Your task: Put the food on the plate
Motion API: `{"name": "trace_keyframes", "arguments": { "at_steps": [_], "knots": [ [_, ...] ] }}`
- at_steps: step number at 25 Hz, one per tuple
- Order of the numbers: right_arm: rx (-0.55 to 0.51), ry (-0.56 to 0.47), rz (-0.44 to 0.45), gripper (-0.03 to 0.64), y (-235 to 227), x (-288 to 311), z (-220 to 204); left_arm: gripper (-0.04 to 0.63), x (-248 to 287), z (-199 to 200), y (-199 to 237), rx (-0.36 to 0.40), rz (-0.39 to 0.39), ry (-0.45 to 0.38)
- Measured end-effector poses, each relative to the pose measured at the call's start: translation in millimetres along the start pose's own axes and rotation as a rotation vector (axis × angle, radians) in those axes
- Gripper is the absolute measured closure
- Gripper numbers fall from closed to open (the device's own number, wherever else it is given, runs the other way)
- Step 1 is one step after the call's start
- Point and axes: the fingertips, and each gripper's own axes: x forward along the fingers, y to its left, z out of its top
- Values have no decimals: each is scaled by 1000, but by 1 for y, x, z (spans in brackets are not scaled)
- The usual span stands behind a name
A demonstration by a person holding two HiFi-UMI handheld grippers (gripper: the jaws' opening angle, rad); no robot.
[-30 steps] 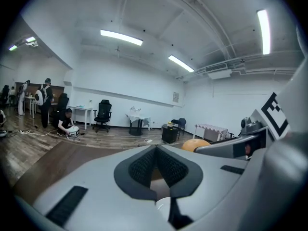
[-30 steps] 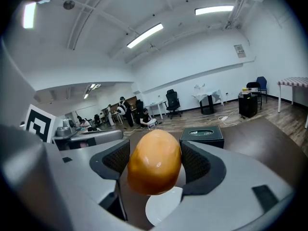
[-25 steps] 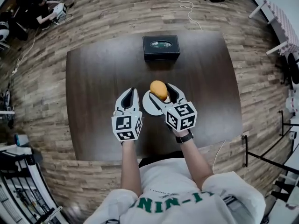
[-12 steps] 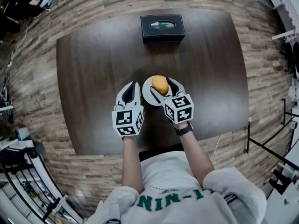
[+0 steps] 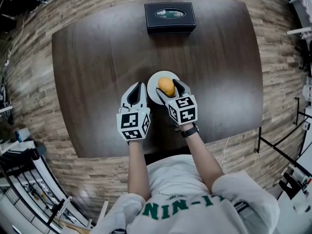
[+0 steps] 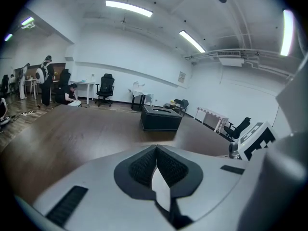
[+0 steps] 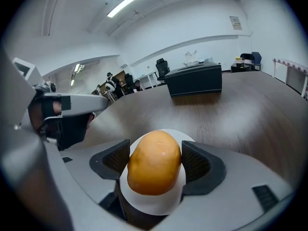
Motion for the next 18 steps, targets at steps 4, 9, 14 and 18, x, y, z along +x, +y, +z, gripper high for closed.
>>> {"name": "trace_keyframes", "arguments": {
  "at_steps": [4, 9, 14, 18],
  "knots": [
    [-9, -22, 3, 270, 1, 1, -3, 581, -3, -5, 5, 0, 14, 7],
    [-5, -18, 25, 226, 6, 2, -3, 581, -7, -3, 5, 7, 20, 3],
    [-18, -49, 24, 158, 12, -8, 6, 581, -18, 0, 3, 18, 25, -8],
    [-17, -77, 6, 158, 13, -25, 11, 581, -34, 9, 2, 31, 30, -31]
  ]
}}
